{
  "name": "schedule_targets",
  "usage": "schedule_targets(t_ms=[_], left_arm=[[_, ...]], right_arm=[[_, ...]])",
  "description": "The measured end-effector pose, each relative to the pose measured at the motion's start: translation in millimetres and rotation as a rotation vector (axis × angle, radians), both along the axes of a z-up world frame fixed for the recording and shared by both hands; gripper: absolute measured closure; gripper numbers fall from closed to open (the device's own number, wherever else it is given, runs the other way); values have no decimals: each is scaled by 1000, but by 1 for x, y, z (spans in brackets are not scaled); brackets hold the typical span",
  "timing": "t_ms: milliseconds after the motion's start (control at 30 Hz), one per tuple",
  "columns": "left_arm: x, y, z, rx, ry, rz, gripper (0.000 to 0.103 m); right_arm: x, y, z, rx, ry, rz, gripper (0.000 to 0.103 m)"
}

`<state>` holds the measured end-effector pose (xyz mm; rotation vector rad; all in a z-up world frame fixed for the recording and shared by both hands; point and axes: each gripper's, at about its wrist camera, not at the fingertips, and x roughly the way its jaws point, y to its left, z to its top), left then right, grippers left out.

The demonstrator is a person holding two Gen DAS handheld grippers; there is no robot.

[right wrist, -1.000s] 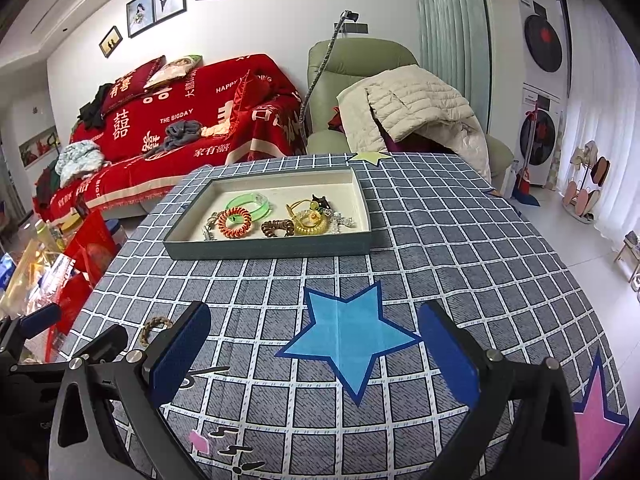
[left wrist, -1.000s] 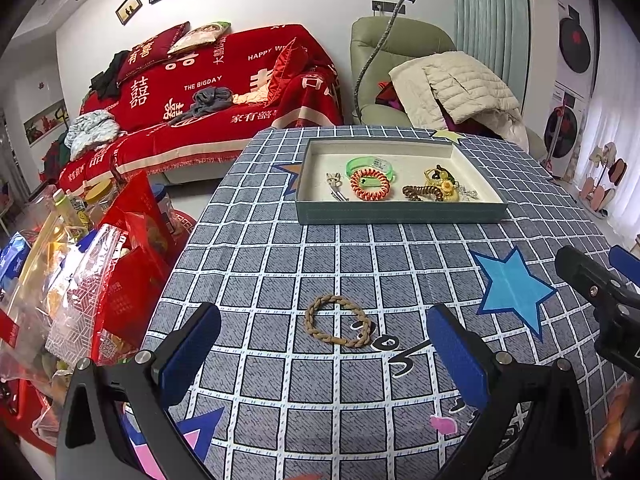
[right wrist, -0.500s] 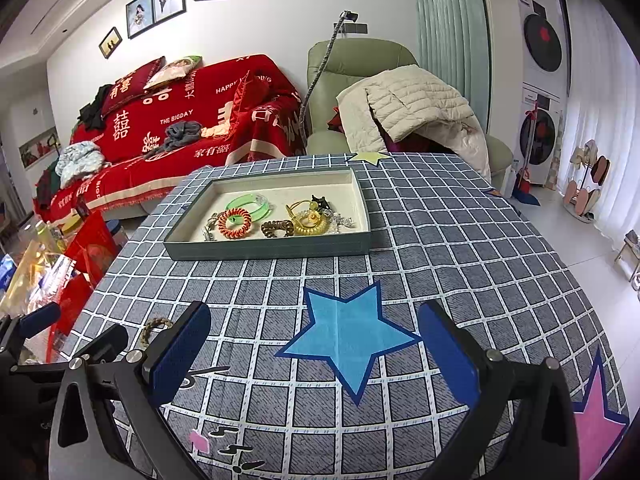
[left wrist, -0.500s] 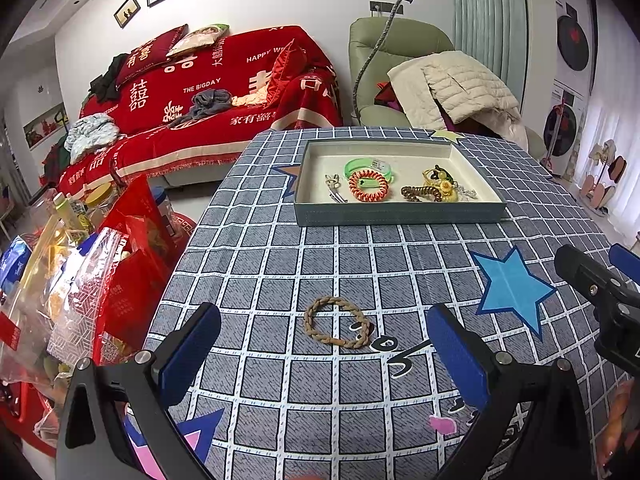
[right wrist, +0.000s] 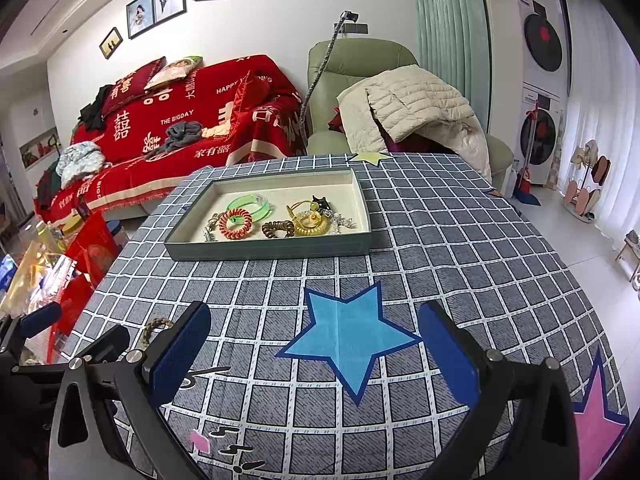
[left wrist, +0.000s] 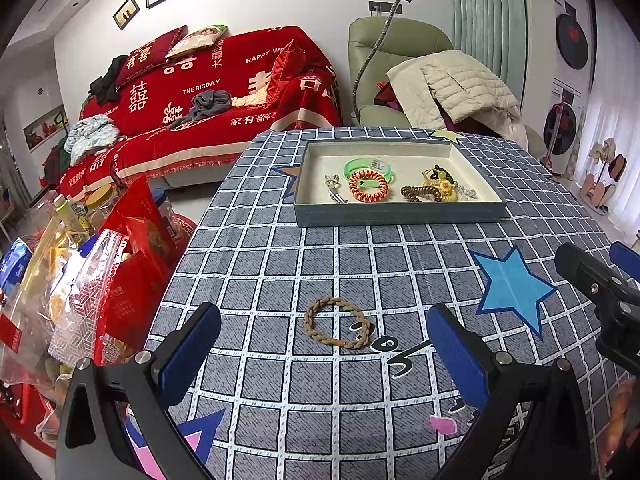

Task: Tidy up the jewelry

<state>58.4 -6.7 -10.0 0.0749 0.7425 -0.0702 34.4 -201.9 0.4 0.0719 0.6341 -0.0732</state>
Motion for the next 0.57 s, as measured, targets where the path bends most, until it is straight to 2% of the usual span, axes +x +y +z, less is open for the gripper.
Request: schedule_targets(t_ms=[567], left_arm=[[0,4,1,-13,-12,-11,0]], right_arm=[[-1,0,2,1,-1,-1,0]])
